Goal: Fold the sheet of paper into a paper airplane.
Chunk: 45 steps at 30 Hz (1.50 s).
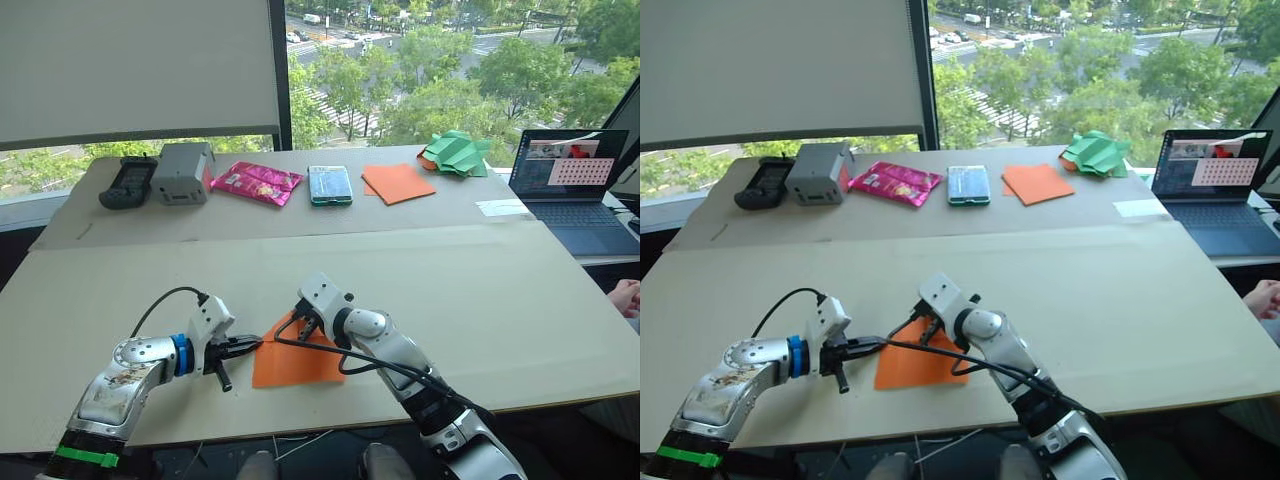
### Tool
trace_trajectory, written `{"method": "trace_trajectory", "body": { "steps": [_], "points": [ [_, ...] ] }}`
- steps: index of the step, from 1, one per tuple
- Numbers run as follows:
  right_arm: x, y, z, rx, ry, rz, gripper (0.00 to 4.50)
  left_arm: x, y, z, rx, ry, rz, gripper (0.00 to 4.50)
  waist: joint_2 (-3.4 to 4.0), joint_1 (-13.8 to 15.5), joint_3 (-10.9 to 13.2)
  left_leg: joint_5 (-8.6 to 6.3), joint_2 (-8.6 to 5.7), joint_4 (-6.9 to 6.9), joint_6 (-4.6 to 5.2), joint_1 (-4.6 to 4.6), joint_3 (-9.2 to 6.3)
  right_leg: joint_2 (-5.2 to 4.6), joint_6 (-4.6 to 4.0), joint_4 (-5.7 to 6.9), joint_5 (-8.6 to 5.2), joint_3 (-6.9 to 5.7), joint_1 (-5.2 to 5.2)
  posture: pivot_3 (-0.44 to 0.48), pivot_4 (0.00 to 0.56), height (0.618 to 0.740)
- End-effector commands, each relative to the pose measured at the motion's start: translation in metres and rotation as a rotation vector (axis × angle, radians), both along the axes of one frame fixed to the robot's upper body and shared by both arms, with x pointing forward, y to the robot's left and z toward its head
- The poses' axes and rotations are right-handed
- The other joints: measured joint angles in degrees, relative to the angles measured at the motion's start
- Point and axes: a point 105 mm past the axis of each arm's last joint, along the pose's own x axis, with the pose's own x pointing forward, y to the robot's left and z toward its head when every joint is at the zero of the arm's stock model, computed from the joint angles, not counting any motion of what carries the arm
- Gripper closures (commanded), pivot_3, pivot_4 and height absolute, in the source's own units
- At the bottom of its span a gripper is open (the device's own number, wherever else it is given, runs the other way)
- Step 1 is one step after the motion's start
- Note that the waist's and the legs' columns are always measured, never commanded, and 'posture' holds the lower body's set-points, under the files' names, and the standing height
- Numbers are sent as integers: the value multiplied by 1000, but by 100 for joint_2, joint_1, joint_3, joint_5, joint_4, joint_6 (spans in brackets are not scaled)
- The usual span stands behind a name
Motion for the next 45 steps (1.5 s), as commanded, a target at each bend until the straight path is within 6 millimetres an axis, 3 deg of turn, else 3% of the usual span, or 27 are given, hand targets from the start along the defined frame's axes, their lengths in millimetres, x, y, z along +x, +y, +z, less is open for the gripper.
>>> {"method": "trace_trajectory", "body": {
  "steps": [1,7,11,17,20,24,28,30,35,41,45],
  "points": [
    [-3,-1,-9,-22,32,9,4500,9,-8,41,-81,-97,-16,4476,-15,2,10,0,0,1,0,-3,0,0,0,0,0,0,-1,0,150,706],
    [-3,-2,-8,-27,29,7,4500,10,-18,46,-99,-105,-58,4476,-21,-1,12,0,-1,1,0,-5,-2,0,0,-8,0,-2,3,0,150,706],
    [-1,-4,-1,-20,9,3,4500,18,-20,10,12,-87,-63,4476,-24,10,11,1,-2,1,2,-3,-2,1,1,-7,0,-3,5,0,150,706],
    [-4,-15,17,2,-13,-1,4500,24,-26,-14,38,-72,-87,4476,-28,78,13,2,-2,2,3,-14,-2,0,1,-10,1,-4,3,0,150,706],
    [-7,-22,29,27,-25,-8,4500,22,-29,-21,56,-61,-110,4476,-26,137,14,2,-3,5,2,-17,0,0,1,-11,1,-3,3,0,150,706],
    [-13,-37,64,123,-58,-34,4500,18,-29,-31,82,-45,-135,4476,-22,173,16,0,-2,5,0,-16,0,0,1,-12,1,-3,2,0,150,706],
    [-22,-68,81,149,-64,-85,4500,17,-31,-34,77,-41,-139,4476,-15,190,14,-1,-2,5,-1,-16,-1,-1,1,-26,1,-6,7,0,150,706],
    [-28,-83,72,104,-44,-104,4500,18,-32,-33,75,-42,-141,4476,-18,204,12,-1,-3,5,-2,-18,1,-4,2,-45,0,-8,14,0,150,706],
    [-51,-118,27,-66,42,-91,4500,18,-35,-33,69,-43,-146,4476,-12,217,12,-2,-12,11,-4,-24,19,-27,3,-51,0,-8,13,0,150,706],
    [-71,-124,3,-108,92,-8,4500,19,-35,-32,68,-43,-153,4476,-35,179,29,-3,-13,15,-6,-17,17,-28,5,-52,-1,-10,12,0,150,706],
    [-75,-112,-4,-72,114,31,4500,20,-35,-31,69,-44,-155,4476,-43,175,33,-6,-13,24,-10,-18,16,-32,5,-60,-2,-13,14,0,150,706]
  ]
}}
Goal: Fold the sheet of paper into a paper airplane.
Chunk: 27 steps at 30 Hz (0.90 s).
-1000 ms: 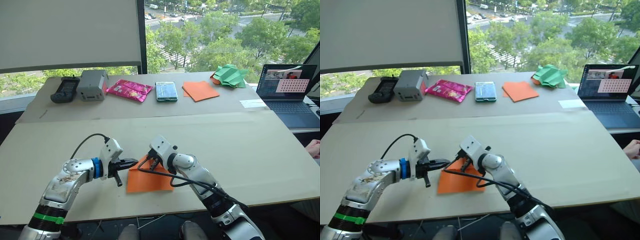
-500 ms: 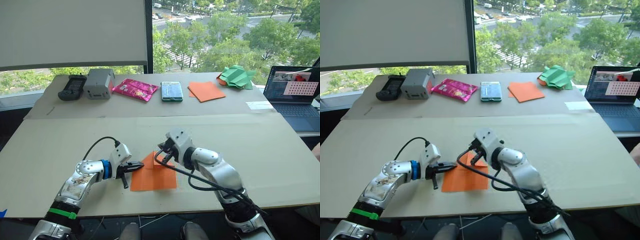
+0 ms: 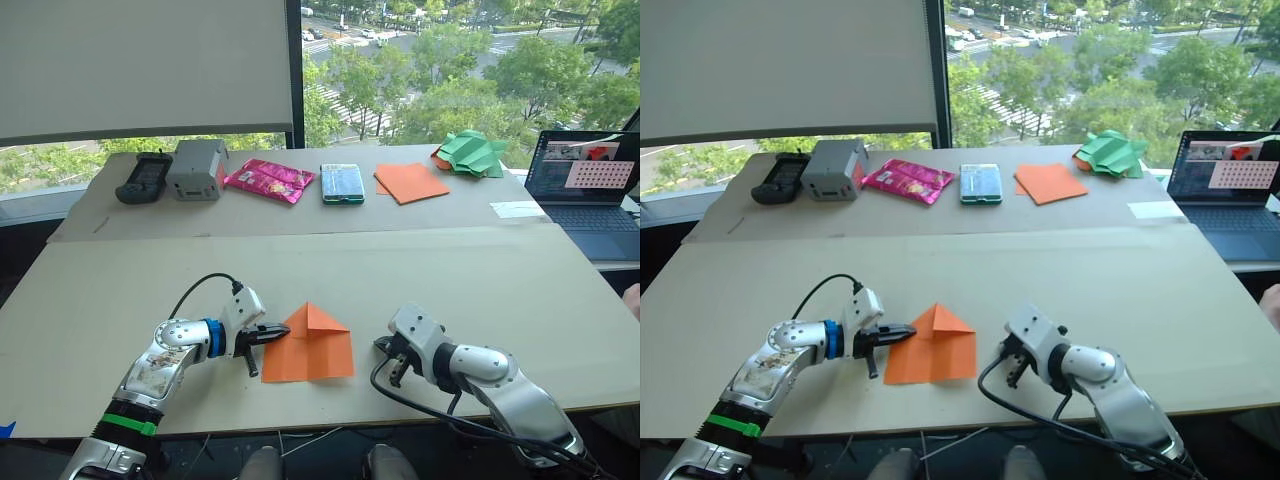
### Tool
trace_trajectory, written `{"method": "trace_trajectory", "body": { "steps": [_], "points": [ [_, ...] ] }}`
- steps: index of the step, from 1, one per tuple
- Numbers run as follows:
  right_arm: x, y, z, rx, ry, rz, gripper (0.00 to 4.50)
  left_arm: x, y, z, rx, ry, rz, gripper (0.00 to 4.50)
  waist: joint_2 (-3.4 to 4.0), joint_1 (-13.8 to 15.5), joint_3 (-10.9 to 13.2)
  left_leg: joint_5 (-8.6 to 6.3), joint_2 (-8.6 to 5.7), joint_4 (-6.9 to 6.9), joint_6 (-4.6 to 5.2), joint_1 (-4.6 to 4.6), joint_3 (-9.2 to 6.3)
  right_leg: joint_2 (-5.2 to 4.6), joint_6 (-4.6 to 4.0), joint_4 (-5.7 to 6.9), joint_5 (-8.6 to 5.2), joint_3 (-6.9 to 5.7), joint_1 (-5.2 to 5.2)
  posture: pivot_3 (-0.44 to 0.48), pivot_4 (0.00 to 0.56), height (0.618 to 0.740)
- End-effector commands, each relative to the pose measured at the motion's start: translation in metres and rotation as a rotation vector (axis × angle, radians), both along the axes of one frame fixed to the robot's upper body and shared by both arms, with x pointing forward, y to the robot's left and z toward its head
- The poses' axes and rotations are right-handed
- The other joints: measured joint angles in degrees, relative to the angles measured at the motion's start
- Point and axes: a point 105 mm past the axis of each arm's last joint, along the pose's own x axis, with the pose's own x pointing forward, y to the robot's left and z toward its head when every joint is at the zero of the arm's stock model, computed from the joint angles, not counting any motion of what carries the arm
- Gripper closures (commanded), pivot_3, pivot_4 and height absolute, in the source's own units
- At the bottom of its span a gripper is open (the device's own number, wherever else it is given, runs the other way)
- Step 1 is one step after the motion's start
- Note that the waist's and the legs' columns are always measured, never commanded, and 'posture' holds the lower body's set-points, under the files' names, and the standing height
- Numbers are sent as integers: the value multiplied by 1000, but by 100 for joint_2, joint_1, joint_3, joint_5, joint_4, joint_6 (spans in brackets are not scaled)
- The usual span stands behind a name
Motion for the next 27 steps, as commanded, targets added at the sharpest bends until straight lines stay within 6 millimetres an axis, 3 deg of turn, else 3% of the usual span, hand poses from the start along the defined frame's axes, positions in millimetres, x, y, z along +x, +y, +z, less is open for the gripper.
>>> {"method": "trace_trajectory", "body": {
  "steps": [1,9,18,27],
  "points": [
    [-5,23,-3,72,24,69,4500,-7,1,-18,42,69,-2,4476,-4,-7,-2,0,0,1,0,0,1,0,0,0,0,0,1,0,150,706],
    [8,65,14,237,-13,90,4500,-4,3,-16,49,60,1,4476,5,3,-2,0,2,-4,1,-1,-2,4,1,6,1,-2,-3,0,150,706],
    [24,78,44,381,-65,71,4500,1,3,-7,38,47,9,4476,5,4,-1,1,3,-5,1,-3,-3,6,2,11,1,-2,-3,0,150,706],
    [27,110,47,388,-71,125,4500,8,3,-1,50,33,-3,4476,9,3,1,2,2,-8,3,-6,-5,9,2,14,2,-2,-6,0,150,706]
  ]
}}
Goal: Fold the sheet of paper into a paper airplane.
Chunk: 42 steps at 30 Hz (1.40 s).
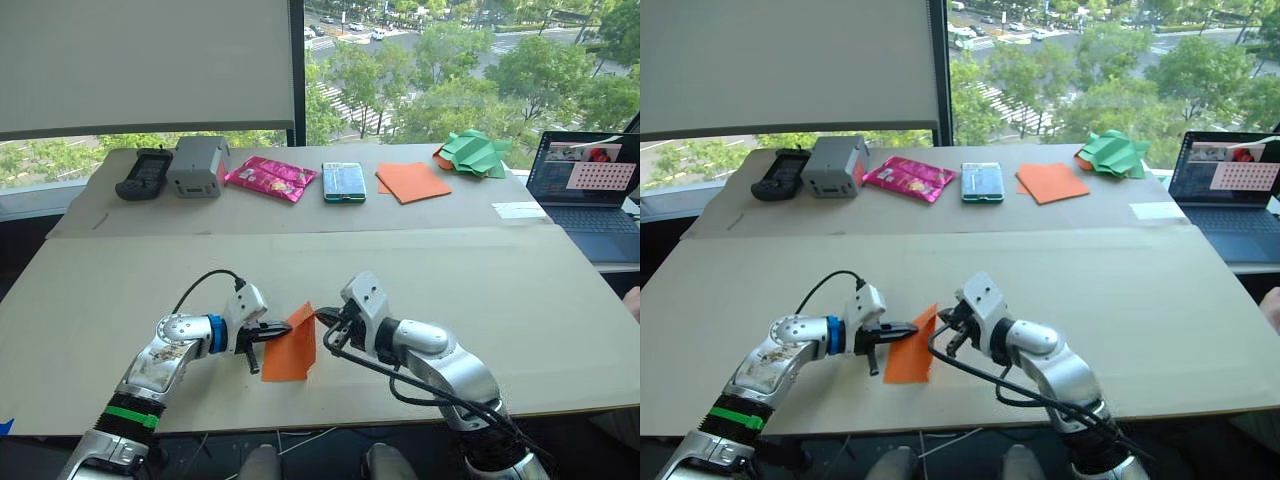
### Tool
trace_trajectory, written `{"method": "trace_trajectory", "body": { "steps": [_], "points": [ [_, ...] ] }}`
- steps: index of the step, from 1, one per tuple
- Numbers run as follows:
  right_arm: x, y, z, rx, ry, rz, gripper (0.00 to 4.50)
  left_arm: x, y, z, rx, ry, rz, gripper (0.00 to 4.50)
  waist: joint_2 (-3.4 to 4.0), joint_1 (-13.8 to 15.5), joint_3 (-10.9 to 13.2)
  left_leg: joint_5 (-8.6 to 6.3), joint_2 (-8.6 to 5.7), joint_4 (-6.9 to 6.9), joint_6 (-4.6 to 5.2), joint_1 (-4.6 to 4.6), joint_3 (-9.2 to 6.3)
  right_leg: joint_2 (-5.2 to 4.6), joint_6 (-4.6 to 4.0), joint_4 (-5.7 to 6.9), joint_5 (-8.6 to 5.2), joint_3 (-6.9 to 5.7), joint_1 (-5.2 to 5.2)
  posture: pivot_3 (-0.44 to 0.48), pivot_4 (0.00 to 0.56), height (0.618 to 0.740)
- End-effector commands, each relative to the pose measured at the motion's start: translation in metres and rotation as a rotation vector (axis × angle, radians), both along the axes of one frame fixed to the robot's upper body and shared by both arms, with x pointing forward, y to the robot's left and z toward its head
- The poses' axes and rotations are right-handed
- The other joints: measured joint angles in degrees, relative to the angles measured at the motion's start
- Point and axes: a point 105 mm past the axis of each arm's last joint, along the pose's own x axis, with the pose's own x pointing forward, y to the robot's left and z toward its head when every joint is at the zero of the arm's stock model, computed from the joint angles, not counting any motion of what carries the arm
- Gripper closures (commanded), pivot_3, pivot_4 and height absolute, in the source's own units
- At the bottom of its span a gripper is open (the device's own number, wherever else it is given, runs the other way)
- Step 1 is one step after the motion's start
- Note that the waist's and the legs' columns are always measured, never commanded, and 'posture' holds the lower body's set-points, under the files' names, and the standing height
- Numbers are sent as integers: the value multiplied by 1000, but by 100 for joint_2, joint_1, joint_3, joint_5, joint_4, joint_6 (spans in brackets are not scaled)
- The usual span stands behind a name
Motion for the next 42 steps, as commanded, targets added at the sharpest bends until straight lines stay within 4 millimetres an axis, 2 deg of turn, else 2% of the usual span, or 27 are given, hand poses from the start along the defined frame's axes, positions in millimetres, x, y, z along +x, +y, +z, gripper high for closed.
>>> {"method": "trace_trajectory", "body": {
  "steps": [1,5,11,17,26,37,39,42],
  "points": [
    [0,11,9,22,-45,19,4500,2,5,-6,46,23,7,4476,-1,3,0,0,0,0,0,0,0,0,1,1,0,0,1,0,150,706],
    [0,14,6,28,-34,20,4500,4,1,-2,53,10,-14,4476,0,3,0,1,-1,2,2,-6,0,0,3,0,2,1,1,0,150,706],
    [1,12,0,16,-25,17,4500,3,-16,6,39,-9,-74,4476,0,4,0,1,0,2,1,-6,0,1,3,1,2,0,1,0,150,706],
    [1,16,-2,14,-21,25,4500,-1,-20,3,29,6,-79,4476,-1,-1,0,4,0,3,6,-9,0,3,6,3,4,1,2,0,150,706],
    [7,24,-11,-41,-16,36,4500,2,16,5,38,11,51,4476,-1,-60,0,16,2,-2,26,-6,-4,6,6,5,4,3,1,0,150,706],
    [14,39,-25,-93,8,44,4500,-4,23,2,24,33,101,4476,1,-31,1,16,3,-6,26,0,-6,10,5,8,5,3,-1,0,150,706],
    [14,39,-26,-98,9,45,4500,-3,29,4,34,24,120,4476,1,-28,1,16,3,-6,26,0,-6,10,5,9,5,3,-1,0,150,706],
    [14,38,-29,-105,12,47,4500,1,50,20,77,-31,164,4476,0,-46,2,14,6,-7,24,0,-7,13,4,11,5,2,-4,0,150,706]
  ]
}}
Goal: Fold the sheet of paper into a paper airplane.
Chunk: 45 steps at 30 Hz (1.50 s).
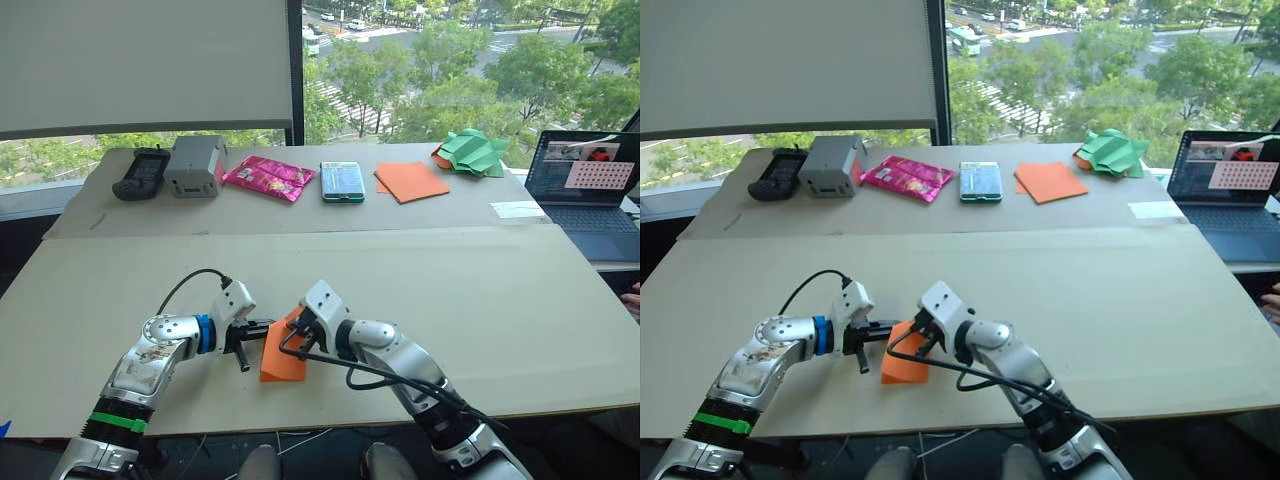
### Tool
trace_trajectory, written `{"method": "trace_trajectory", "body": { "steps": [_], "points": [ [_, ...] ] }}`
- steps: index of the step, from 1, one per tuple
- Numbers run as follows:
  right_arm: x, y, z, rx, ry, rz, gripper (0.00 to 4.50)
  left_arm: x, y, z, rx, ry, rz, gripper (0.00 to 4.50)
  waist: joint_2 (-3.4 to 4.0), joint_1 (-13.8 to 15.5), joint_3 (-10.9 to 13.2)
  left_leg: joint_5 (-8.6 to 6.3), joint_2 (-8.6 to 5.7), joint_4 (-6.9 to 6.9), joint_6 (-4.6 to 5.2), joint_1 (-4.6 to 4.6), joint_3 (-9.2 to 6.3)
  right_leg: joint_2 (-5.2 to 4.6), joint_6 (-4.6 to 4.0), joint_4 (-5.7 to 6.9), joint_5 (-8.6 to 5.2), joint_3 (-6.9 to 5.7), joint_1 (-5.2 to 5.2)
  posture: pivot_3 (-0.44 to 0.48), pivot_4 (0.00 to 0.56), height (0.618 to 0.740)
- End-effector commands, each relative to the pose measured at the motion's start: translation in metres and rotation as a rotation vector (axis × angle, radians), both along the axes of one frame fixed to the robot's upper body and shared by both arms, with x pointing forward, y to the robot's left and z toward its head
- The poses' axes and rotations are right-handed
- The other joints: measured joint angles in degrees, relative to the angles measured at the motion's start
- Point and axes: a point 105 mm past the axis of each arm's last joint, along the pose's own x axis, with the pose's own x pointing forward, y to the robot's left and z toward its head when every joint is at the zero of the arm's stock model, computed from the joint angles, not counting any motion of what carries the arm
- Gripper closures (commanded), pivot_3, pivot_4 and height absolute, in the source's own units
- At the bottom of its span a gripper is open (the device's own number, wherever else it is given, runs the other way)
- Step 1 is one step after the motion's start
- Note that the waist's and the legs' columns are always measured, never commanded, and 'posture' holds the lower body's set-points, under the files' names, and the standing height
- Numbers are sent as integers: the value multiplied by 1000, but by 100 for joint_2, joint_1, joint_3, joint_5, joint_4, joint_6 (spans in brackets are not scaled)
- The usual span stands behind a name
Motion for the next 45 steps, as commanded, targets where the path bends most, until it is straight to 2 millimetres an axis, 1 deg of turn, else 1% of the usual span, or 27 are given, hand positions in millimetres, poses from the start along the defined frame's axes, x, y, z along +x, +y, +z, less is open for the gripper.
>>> {"method": "trace_trajectory", "body": {
  "steps": [1,4,5,7,9,10,12,15,18,22,23,27,31,34,39,45],
  "points": [
    [1,2,5,12,-28,13,4500,5,24,21,54,-63,56,4476,0,-16,1,0,1,0,0,0,0,0,0,1,0,0,-3,0,150,706],
    [1,2,5,10,-29,14,4500,6,25,31,61,-94,46,4476,5,-7,4,-1,1,-4,-2,-4,0,1,0,1,0,0,-8,0,150,706],
    [0,2,5,10,-30,15,4500,7,25,35,61,-106,45,4476,5,12,4,-11,1,-3,-18,-2,1,0,-1,0,0,1,-6,0,150,706],
    [1,2,5,9,-30,15,4500,9,23,42,47,-126,42,4476,2,30,5,-12,0,-2,-19,-8,1,0,0,-2,0,0,-2,0,150,706],
    [1,2,5,6,-31,16,4500,9,15,49,10,-135,28,4476,0,34,5,-11,0,0,-19,-10,2,0,0,-2,0,0,-2,0,150,706],
    [1,2,5,6,-31,17,4500,5,6,51,-19,-125,-2,4476,-2,34,5,-11,0,0,-19,-12,2,1,0,-2,0,0,-2,0,150,706],
    [1,2,4,5,-32,17,4500,-2,-6,48,-52,-99,-42,4476,-2,28,5,-11,0,0,-18,-13,2,1,0,-2,0,1,-1,0,150,706],
    [1,2,5,4,-34,15,4500,-9,-12,35,-63,-51,-54,4476,-2,18,4,-10,0,0,-16,-9,2,2,0,1,1,1,3,0,150,706],
    [2,1,7,6,-38,7,4500,-14,-12,18,-49,-2,-56,4476,-1,-12,4,3,1,-1,5,-4,1,5,-1,5,1,5,6,0,150,706],
    [3,-1,11,18,-46,-2,4500,-14,-7,6,-32,21,-43,4476,-1,1,5,2,2,-1,4,-5,-3,7,-1,8,1,4,-4,0,150,706],
    [2,-2,15,32,-56,-2,4500,-14,-6,3,-24,25,-43,4476,-1,4,5,2,2,-1,3,-5,-3,7,-1,7,1,4,-4,0,150,706],
    [1,-3,26,75,-85,9,4500,-14,-8,-5,-26,37,-48,4476,0,31,5,-2,1,1,-4,-9,-2,6,-1,0,1,4,-2,0,150,706],
    [3,-9,26,79,-101,18,4500,-15,-13,-10,-39,53,-56,4476,0,37,5,-3,1,1,-5,-8,-1,6,-1,-1,1,4,3,0,150,706],
    [7,-16,17,52,-99,40,4500,-15,-12,-14,-32,60,-57,4476,2,35,3,-1,1,1,-1,-7,-1,6,-1,0,1,4,4,0,150,706],
    [8,-23,-3,9,-72,88,4500,-15,-12,-13,-28,55,-61,4476,5,30,2,1,1,2,2,-4,-1,6,-1,1,1,4,7,0,150,706],
    [12,-24,-17,-22,-57,110,4500,-14,-11,-13,-22,52,-61,4476,5,28,-1,2,1,2,2,9,-1,6,-1,3,1,4,16,0,150,706]
  ]
}}
